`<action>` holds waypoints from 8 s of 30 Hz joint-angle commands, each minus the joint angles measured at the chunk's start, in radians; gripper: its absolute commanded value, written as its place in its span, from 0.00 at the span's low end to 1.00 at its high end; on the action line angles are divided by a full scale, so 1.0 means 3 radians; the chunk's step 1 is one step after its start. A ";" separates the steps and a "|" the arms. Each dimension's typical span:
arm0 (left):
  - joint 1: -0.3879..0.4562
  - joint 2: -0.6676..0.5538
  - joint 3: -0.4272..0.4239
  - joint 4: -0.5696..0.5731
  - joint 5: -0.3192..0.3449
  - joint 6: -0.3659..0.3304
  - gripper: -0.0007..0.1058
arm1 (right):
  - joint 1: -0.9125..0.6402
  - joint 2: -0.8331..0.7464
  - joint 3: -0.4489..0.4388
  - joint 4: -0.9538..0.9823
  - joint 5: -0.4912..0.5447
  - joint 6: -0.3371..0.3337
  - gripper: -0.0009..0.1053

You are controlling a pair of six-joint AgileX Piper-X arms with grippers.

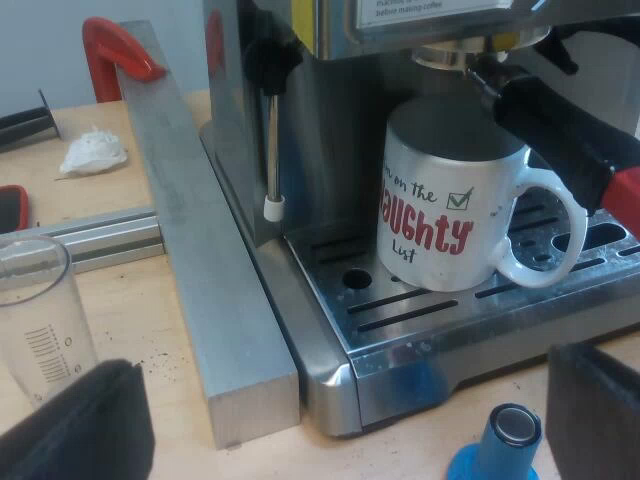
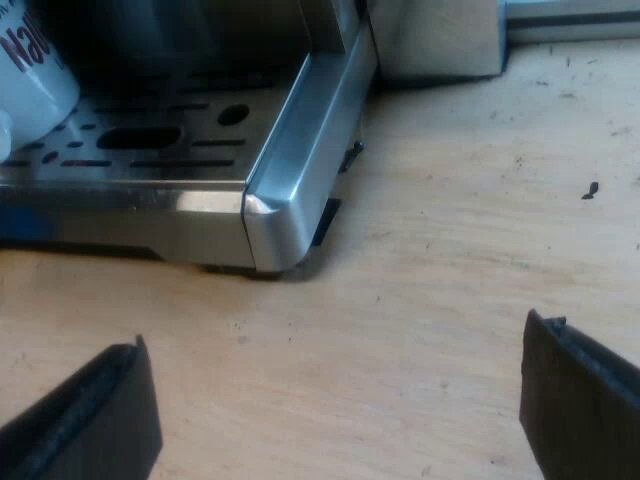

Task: Remove mug from coffee machine

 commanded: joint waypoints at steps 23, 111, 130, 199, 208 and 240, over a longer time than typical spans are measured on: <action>-0.0637 -0.0069 -0.0746 0.0758 0.0014 0.0217 0.77 | 0.1198 0.0956 -0.1242 0.0633 0.0348 -0.0623 0.69; -0.0950 0.1598 0.0592 -0.1885 0.0403 0.0628 0.66 | 0.3093 0.5796 -0.1311 -0.5367 0.2638 0.0157 0.69; -0.0950 0.1598 0.0592 -0.1885 0.0403 0.0628 0.66 | 0.2959 0.5997 -0.1523 -0.5317 0.2488 0.0280 0.49; -0.2041 0.1598 0.0491 -0.1862 0.0474 0.0343 0.66 | 0.3467 0.3021 0.0228 -0.4133 0.3918 0.0069 0.01; -0.2171 0.1598 0.0491 -0.1881 0.0474 0.0256 0.66 | 0.3467 0.2973 0.0233 -0.3989 0.4087 0.0080 0.01; -0.2171 0.2440 0.0669 -0.2884 0.0474 -0.0093 0.66 | 0.1915 0.3312 0.0233 -0.3900 0.3263 0.0204 0.01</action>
